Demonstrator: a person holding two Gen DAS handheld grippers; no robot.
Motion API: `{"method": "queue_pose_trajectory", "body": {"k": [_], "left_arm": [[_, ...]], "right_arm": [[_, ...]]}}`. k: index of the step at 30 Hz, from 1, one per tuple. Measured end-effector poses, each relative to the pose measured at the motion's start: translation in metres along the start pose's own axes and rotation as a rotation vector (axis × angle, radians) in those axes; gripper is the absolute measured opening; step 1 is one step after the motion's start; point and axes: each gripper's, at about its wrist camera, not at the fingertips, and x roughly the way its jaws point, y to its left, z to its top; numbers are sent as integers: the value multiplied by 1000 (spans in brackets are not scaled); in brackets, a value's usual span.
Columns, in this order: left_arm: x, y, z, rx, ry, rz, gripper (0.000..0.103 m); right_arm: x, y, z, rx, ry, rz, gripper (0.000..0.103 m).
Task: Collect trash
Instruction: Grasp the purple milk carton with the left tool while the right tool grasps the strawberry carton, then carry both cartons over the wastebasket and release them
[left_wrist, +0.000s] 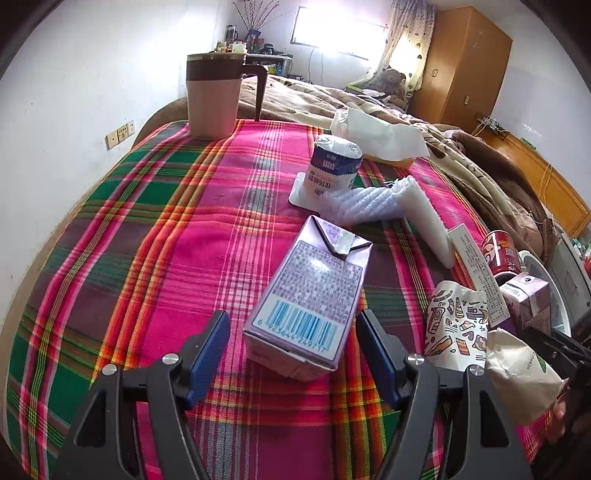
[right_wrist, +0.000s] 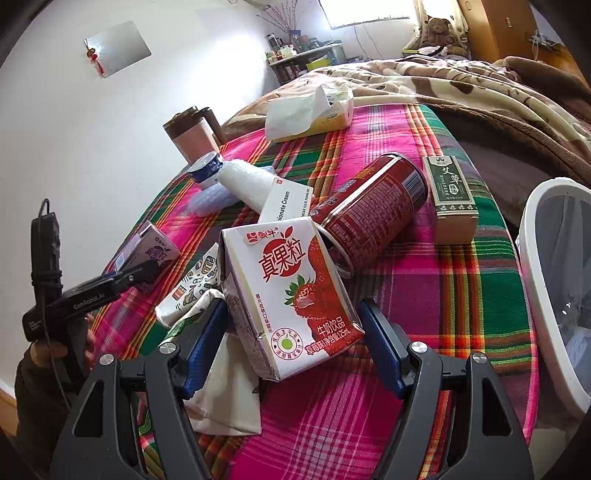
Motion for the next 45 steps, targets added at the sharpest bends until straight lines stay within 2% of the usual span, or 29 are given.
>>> {"method": "queue_pose_trajectory", "body": {"k": [9, 11, 13, 16, 25, 27, 34, 42, 43, 44, 45], "left_arm": [[3, 3, 0, -20, 8, -13, 72], [1, 2, 0, -16, 0, -14, 67], [-1, -1, 0, -8, -7, -11, 56], [-2, -3, 0, -7, -9, -7, 46], [-11, -10, -4, -23, -36, 2, 44], [-15, -12, -5, -24, -44, 1, 40], [-23, -19, -9, -32, -64, 4, 40], [-45, -36, -6, -15, -120, -32, 40], [-48, -39, -6, -10, -126, -39, 40], [-50, -43, -6, -7, -131, -45, 40], [-53, -46, -6, -3, -137, -54, 40]], "right_arm": [[-3, -5, 0, 23, -3, 35, 74], [-5, -6, 0, 32, -13, 35, 74], [-8, -6, -1, 33, -23, 28, 74], [-9, -6, -1, 30, -31, 23, 74], [-19, -6, -2, 25, -67, 17, 73], [-22, -6, -1, 22, -77, 20, 73], [-30, -5, -1, 22, -116, 4, 71], [-38, -7, -1, 28, -152, -3, 68], [-40, -6, -1, 27, -160, -6, 56], [-43, -6, -1, 24, -170, -10, 37], [-43, -6, 0, 23, -174, -12, 37]]}}
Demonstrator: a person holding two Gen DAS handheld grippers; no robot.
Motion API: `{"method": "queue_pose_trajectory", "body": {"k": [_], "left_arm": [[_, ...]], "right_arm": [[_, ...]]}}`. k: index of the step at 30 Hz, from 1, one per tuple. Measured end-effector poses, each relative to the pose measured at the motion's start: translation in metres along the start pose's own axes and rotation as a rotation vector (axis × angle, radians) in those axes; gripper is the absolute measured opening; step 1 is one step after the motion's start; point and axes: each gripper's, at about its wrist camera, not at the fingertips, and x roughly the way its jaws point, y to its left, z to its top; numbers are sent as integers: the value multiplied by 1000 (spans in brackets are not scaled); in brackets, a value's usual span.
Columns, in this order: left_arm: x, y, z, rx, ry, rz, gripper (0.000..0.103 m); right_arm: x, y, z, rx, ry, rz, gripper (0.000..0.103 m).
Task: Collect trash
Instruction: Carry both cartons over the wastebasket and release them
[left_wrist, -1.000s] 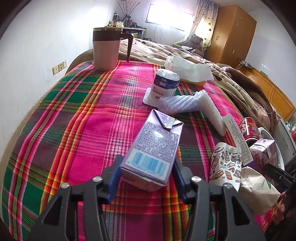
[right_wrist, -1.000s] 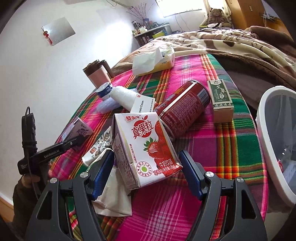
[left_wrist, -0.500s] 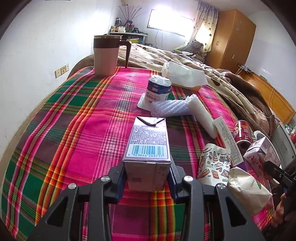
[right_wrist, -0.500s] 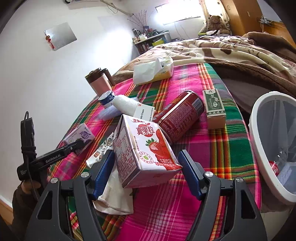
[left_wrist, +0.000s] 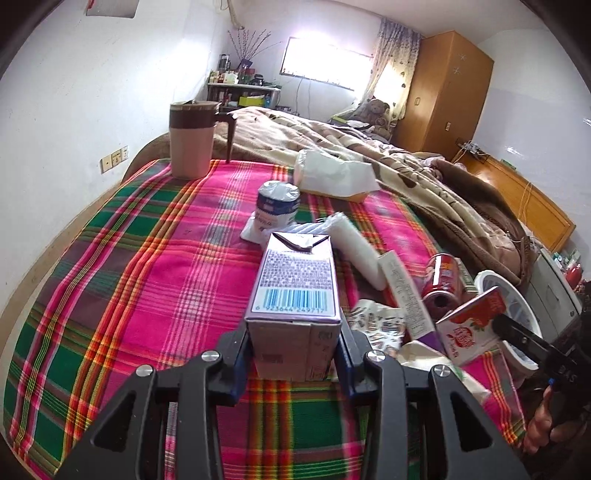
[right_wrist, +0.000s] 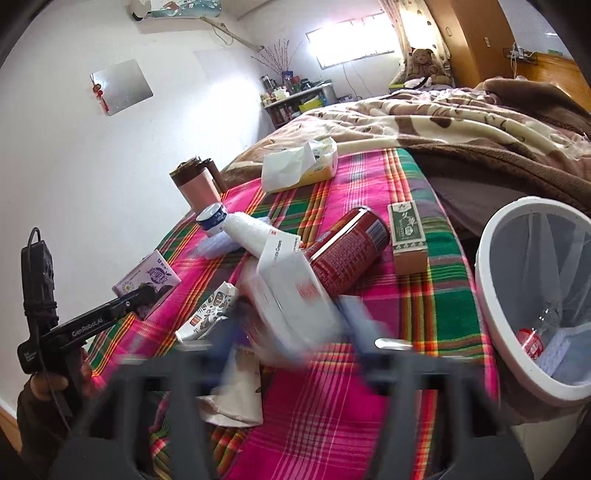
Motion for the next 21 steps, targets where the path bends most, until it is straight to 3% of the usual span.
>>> {"method": "queue_pose_trajectory", "body": {"k": [8, 21], "left_arm": [[-4, -25, 1, 34, -6, -42, 40], [-14, -86, 6, 132, -28, -129, 40]], "right_arm": [[-5, -8, 0, 17, -10, -12, 37], [-41, -26, 9, 17, -112, -71, 37]]}}
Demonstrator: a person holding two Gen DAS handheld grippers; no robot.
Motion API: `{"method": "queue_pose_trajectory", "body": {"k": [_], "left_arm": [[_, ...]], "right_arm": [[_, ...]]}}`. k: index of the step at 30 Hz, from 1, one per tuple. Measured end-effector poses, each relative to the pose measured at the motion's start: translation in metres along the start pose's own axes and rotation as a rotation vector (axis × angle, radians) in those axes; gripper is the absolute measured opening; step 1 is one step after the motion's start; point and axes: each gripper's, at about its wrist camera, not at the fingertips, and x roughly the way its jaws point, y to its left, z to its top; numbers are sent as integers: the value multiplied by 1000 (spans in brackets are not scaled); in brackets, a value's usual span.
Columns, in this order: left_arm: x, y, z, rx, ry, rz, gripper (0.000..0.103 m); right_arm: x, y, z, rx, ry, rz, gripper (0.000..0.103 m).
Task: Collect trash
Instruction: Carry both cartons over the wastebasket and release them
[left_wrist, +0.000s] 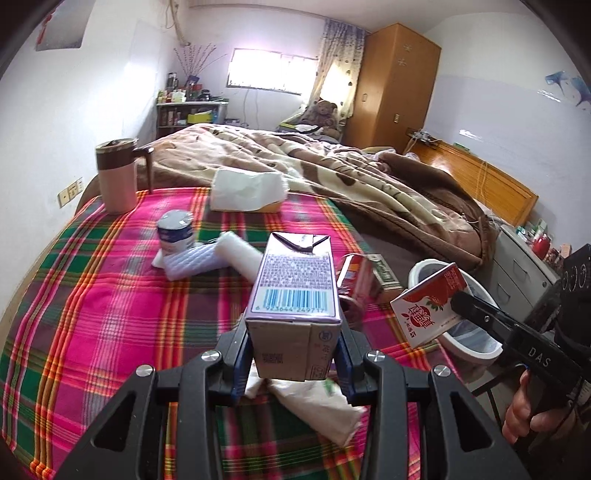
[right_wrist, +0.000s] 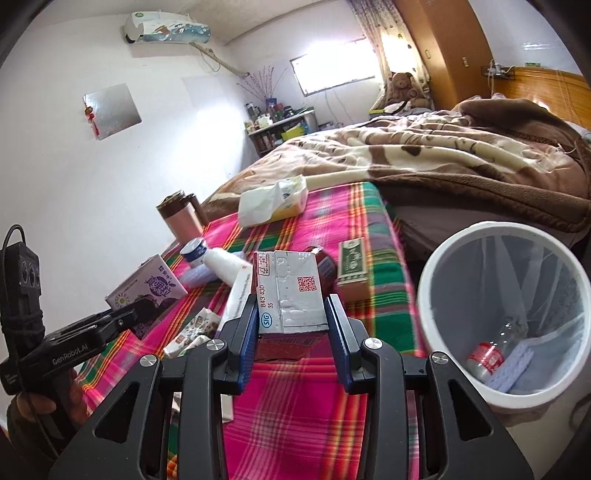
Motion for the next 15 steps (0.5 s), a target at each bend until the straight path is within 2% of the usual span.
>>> {"method": "queue_pose_trajectory", "body": {"k": [15], "left_arm": [[28, -88, 12, 104, 0, -111, 40]], "right_arm": [[-34, -48, 17, 47, -87, -146, 37]]}}
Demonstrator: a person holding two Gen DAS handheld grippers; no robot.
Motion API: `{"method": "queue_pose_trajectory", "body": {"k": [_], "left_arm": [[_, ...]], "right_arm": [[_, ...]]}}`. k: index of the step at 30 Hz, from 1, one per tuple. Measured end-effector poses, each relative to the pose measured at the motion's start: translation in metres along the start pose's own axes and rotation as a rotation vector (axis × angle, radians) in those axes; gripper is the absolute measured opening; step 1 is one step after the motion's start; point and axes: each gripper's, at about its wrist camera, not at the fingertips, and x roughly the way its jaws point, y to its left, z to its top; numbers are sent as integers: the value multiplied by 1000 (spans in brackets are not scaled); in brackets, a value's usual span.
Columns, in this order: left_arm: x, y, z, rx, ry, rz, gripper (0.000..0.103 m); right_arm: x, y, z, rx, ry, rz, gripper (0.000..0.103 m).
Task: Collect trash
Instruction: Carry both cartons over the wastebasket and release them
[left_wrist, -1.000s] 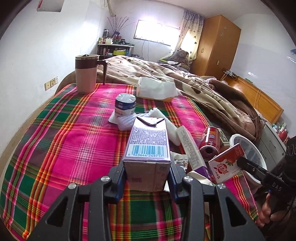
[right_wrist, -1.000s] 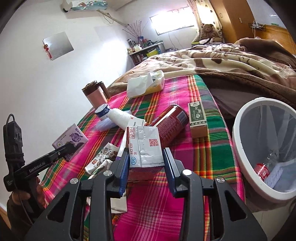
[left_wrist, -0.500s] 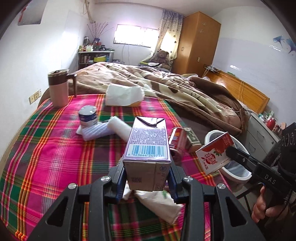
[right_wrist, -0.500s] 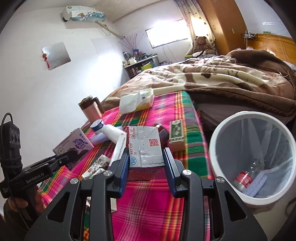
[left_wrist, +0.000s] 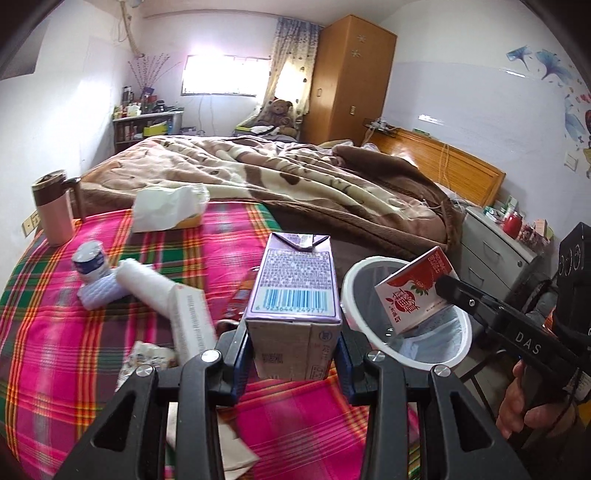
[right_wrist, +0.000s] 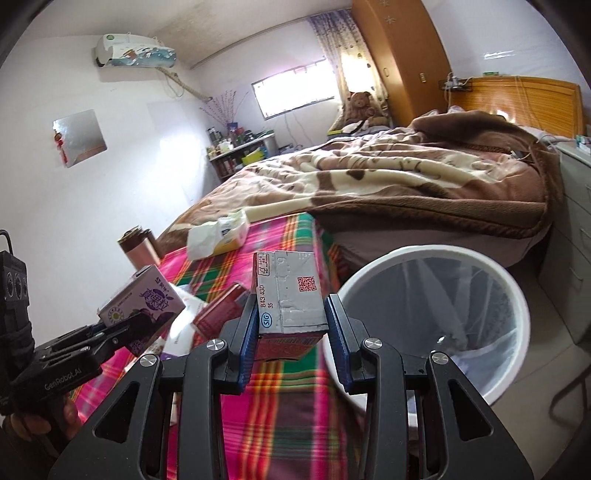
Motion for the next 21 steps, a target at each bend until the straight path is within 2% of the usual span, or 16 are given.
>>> {"method": "queue_pose_trajectory", "body": {"k": [10, 21], "left_arm": [[31, -55, 7, 63, 20, -79, 40], [61, -96, 4, 107, 61, -133, 40]], "right_arm": [[-8, -32, 9, 12, -28, -108, 37], [-5, -61, 11, 16, -3, -210, 37]]}}
